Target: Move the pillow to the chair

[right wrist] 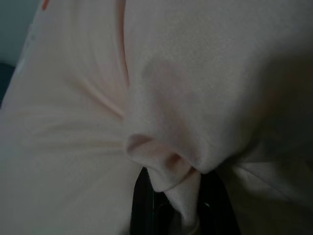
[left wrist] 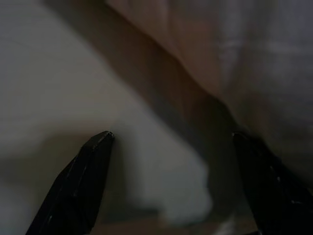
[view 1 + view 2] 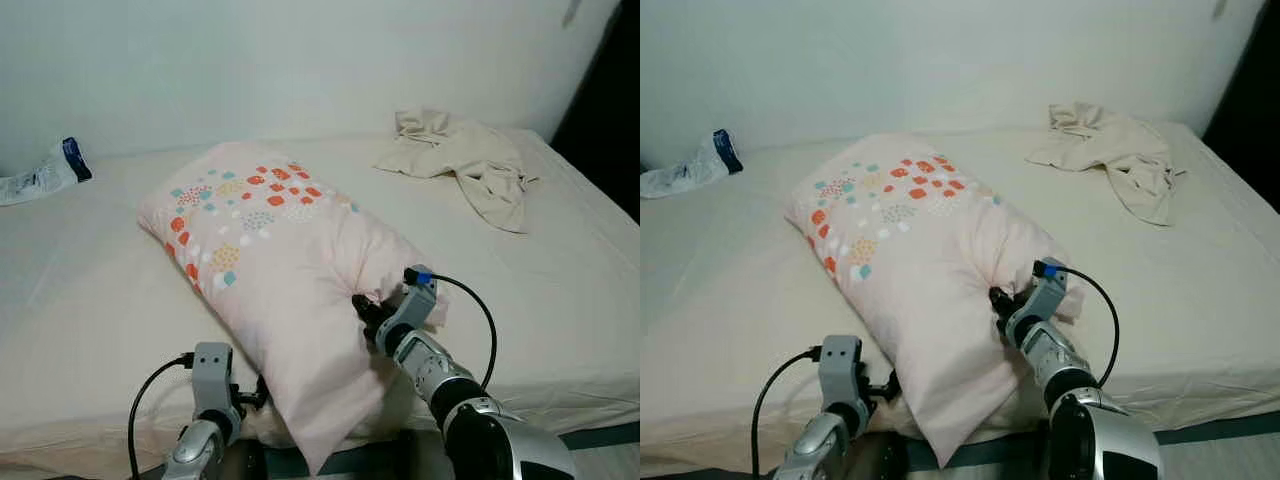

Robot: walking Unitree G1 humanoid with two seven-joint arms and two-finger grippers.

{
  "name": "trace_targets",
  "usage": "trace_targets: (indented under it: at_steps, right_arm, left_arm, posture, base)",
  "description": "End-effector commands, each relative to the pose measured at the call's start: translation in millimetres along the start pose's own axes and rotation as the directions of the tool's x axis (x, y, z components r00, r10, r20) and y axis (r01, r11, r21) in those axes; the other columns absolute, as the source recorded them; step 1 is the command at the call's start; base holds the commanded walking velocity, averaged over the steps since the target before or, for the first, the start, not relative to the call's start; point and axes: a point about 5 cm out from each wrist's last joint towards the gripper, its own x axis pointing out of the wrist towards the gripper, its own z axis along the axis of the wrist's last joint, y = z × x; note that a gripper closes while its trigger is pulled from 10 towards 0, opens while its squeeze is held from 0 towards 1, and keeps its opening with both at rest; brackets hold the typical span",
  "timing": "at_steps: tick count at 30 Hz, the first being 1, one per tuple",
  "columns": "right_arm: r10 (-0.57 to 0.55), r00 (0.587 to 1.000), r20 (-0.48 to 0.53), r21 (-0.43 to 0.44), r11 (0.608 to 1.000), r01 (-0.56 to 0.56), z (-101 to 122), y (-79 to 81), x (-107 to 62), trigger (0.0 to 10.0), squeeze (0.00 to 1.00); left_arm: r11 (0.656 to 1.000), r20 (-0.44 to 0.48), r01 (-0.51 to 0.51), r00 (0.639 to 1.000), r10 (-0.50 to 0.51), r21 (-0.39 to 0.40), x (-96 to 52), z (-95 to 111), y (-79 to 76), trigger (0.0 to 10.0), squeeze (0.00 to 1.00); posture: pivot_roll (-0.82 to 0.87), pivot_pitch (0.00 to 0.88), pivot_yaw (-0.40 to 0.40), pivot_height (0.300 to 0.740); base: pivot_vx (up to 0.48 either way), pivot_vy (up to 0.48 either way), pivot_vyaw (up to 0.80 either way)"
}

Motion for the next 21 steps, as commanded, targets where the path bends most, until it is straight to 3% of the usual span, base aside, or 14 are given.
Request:
trace_targets:
  at_steps: [1,6,10,11,12,17,18,19,20,21]
  right_arm:
    - [0.009,0.999,-0.04,0.028,1.0,-0.008,-14.1,-0.1,-1.6,0.0,0.0]
    - [0.194,0.977,0.09,0.009,0.981,-0.196,21.7,13.3,1.5,0.0,0.0]
    - [0.394,0.893,0.217,-0.098,0.919,-0.381,73.7,31.3,-1.3,0.0,0.0]
    - [0.483,0.842,0.241,-0.142,0.876,-0.461,87.7,39.0,-5.4,0.0,0.0]
    - [0.483,0.842,0.241,-0.142,0.876,-0.461,87.7,39.0,-5.4,0.0,0.0]
    - [0.739,0.635,0.226,-0.332,0.671,-0.663,127.6,56.9,-37.9,0.0,0.0]
    - [0.764,0.614,0.199,-0.37,0.639,-0.675,131.3,57.8,-46.5,0.0,0.0]
    - [0.764,0.614,0.199,-0.37,0.639,-0.675,131.3,57.8,-46.5,0.0,0.0]
    - [0.783,0.599,0.168,-0.404,0.609,-0.682,134.3,57.9,-55.1,0.0,0.0]
    - [0.805,0.584,0.105,-0.472,0.557,-0.684,140.7,55.7,-76.0,0.0,0.0]
  left_arm:
    - [1.0,-0.03,-0.011,1.0,0.011,-0.02,-1.8,-6.3,0.3,10.0,0.0]
    - [0.999,-0.014,-0.006,1.0,0.005,-0.032,7.3,3.3,-2.7,10.0,0.0]
    - [0.999,-0.003,0.001,1.0,-0.002,-0.047,14.5,10.4,-6.5,10.0,0.0]
    - [0.999,0.001,0.003,1.0,-0.003,-0.054,16.3,12.1,-8.0,10.0,0.0]
    - [0.999,0.001,0.003,1.0,-0.003,-0.054,16.3,12.1,-8.0,10.0,0.0]
    - [0.997,0.015,0.011,1.0,-0.01,-0.072,22.9,18.5,-14.5,10.0,0.0]
    - [0.997,0.018,0.013,1.0,-0.011,-0.073,23.6,19.4,-15.3,10.0,0.0]
    - [0.997,0.018,0.013,1.0,-0.011,-0.073,23.6,19.4,-15.3,10.0,0.0]
    - [0.997,0.019,0.014,1.0,-0.012,-0.075,24.4,20.1,-16.2,10.0,0.0]
    - [0.997,0.022,0.016,1.0,-0.014,-0.079,25.6,21.1,-17.2,10.0,0.0]
  posture:
    - [0.15,0.114,0.036,0.582]
    - [0.13,0.08,0.028,0.582]
    - [0.1,0.046,0.017,0.582]
    - [0.09,0.04,0.014,0.582]
    - [0.09,0.04,0.014,0.582]
    - [0.08,0.022,-0.004,0.582]
    - [0.08,0.02,-0.005,0.582]
    - [0.08,0.02,-0.005,0.582]
    - [0.07,0.017,-0.009,0.582]
    - [0.06,0.016,-0.011,0.582]
  base:
    - [0.0,0.0,0.0]
    - [0.0,0.0,0.0]
    - [0.0,0.0,0.0]
    - [0.0,0.0,0.0]
    - [0.0,0.0,0.0]
    - [0.0,0.0,0.0]
    - [0.0,0.0,0.0]
    - [0.0,0.0,0.0]
    - [0.0,0.0,0.0]
    - [0.0,0.0,0.0]
